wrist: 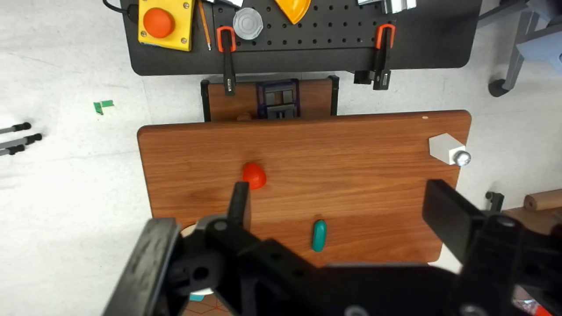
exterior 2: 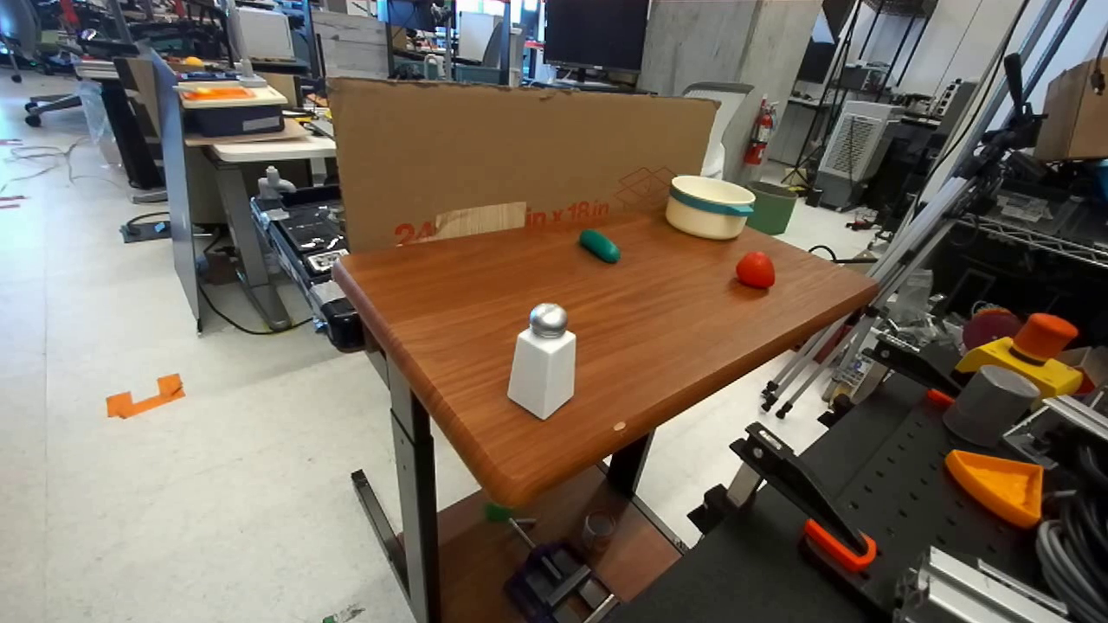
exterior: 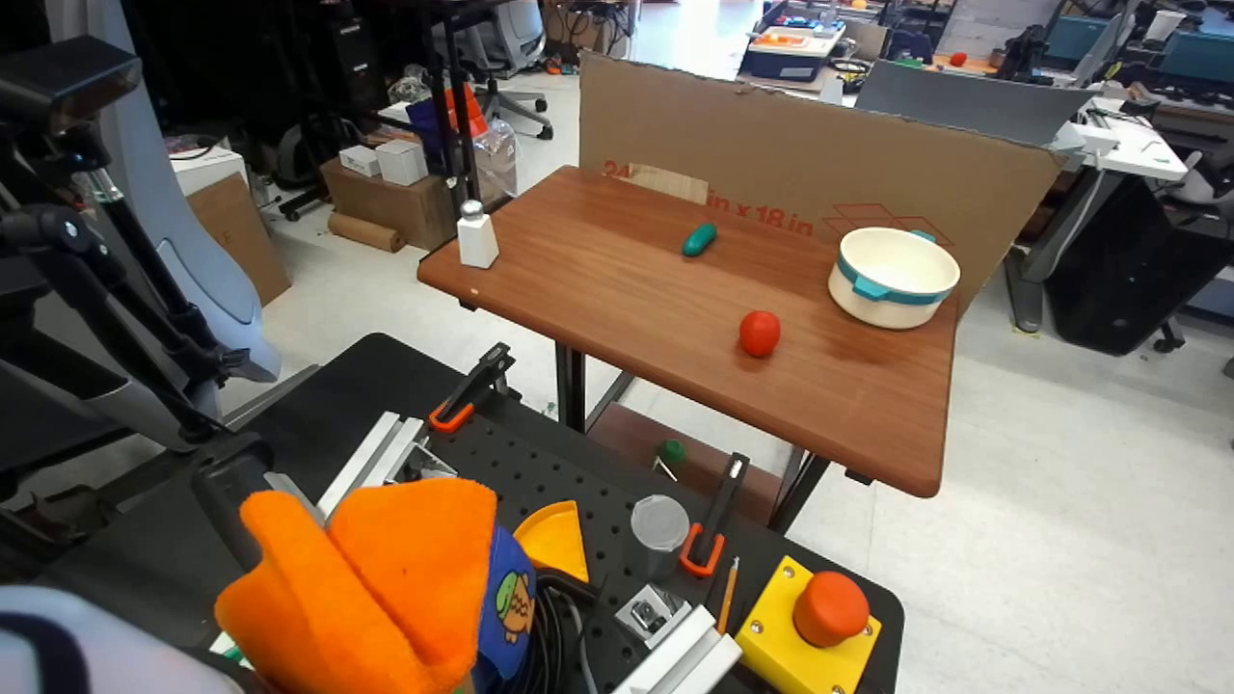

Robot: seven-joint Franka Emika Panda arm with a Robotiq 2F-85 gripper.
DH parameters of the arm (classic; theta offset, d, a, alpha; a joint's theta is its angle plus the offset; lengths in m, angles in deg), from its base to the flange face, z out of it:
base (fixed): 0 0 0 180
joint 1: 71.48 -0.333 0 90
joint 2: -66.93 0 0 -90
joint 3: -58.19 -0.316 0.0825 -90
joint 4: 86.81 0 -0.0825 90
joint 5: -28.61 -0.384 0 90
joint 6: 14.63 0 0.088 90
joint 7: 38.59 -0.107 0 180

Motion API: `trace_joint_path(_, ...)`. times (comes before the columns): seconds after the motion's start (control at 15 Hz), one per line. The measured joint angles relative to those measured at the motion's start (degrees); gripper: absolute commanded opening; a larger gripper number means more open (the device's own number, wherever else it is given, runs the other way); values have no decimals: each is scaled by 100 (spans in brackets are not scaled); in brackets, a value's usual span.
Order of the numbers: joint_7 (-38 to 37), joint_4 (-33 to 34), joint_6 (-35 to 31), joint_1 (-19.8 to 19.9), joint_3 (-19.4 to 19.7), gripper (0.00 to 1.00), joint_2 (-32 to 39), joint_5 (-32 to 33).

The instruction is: Pick up the saltcellar from the table and put it in the pot

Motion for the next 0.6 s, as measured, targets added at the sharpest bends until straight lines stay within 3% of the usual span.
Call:
trace_joint_path(0.27,-502,-215,-483,-58,-590,100,422,-10)
trace_joint_path(0.6,-1435,-282,-1327,-372,-1491,100,1604,-8)
